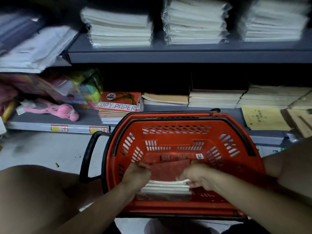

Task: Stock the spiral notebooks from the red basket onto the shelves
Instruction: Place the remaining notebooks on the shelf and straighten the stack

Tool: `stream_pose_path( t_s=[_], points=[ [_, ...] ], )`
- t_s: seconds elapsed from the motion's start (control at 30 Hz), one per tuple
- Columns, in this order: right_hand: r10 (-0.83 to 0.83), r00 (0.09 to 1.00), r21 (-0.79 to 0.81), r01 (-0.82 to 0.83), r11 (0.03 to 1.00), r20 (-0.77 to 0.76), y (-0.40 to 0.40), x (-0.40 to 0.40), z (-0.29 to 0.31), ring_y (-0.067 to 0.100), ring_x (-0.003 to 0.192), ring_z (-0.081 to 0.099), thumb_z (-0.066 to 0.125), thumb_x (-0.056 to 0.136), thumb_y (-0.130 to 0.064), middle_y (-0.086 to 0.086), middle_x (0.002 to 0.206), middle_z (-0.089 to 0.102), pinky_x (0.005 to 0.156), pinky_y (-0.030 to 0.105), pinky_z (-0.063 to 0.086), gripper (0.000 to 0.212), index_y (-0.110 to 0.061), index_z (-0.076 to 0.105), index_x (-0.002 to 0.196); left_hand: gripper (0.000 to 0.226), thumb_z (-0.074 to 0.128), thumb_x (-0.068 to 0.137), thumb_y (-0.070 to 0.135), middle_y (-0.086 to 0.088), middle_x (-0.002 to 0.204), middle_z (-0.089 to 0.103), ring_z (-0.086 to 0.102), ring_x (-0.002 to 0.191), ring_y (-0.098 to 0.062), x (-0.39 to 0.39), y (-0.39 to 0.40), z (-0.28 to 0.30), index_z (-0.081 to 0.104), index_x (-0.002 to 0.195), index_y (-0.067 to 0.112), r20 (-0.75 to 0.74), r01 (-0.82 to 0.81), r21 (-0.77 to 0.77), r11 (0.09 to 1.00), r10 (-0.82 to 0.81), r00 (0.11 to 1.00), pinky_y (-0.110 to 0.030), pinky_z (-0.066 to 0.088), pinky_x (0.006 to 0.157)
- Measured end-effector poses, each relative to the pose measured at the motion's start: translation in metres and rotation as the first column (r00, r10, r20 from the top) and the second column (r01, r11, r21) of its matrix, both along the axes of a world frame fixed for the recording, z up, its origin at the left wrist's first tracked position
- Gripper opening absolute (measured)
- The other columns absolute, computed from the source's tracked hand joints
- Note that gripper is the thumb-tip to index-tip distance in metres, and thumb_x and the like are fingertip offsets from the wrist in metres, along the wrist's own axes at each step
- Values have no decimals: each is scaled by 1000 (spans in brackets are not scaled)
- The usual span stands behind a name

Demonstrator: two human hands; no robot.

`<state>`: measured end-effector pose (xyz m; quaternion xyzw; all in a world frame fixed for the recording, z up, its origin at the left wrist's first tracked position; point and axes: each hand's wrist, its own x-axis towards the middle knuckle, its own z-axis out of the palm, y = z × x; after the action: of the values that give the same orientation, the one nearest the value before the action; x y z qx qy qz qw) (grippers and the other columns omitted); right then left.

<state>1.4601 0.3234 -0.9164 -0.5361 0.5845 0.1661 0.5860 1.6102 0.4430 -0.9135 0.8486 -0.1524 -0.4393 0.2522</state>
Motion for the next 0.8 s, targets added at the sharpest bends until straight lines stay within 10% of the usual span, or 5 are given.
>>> stream_pose_path(
  t_s=[0.13, 0.33, 0.47, 0.8],
  points=[
    [-293, 943, 216, 257, 942, 154, -11, -5, 35, 26, 80, 64, 58, 90, 16, 15, 94, 62, 72, 36, 62, 15, 3, 59, 83, 18, 59, 91, -1, -3, 90, 72, 68, 80, -20, -13, 13, 19, 69, 99, 11, -289, -480, -129, 868, 430, 855, -29, 59, 57],
    [-407, 839, 262, 328, 908, 361, 3, -33, 111, 36, 89, 68, 61, 86, 19, 22, 104, 63, 60, 39, 64, 26, 6, 55, 107, 20, 60, 84, -5, -19, 108, 60, 54, 97, -28, 3, 35, 70, 65, 103, -3, -657, -572, -91, 815, 382, 650, -27, 55, 49],
    [-367, 766, 223, 293, 930, 528, 15, -54, 148, 36, 96, 74, 67, 83, 12, 20, 108, 75, 69, 38, 64, 47, -1, 56, 127, 20, 51, 85, 5, -12, 83, 69, 59, 78, -22, -3, 55, 114, 71, 83, 5, -711, -492, -341, 801, 123, 692, -26, 56, 50],
    [-135, 486, 31, 215, 976, 863, 34, -50, 195, 38, 105, 71, 53, 86, 18, 13, 121, 72, 74, 44, 63, 68, -28, 53, 136, 55, 48, 82, -3, -26, 116, 70, 64, 58, -33, 4, 75, 159, 65, 130, 16, -571, -481, -742, 467, -66, 818, -32, 52, 40]
  ],
)
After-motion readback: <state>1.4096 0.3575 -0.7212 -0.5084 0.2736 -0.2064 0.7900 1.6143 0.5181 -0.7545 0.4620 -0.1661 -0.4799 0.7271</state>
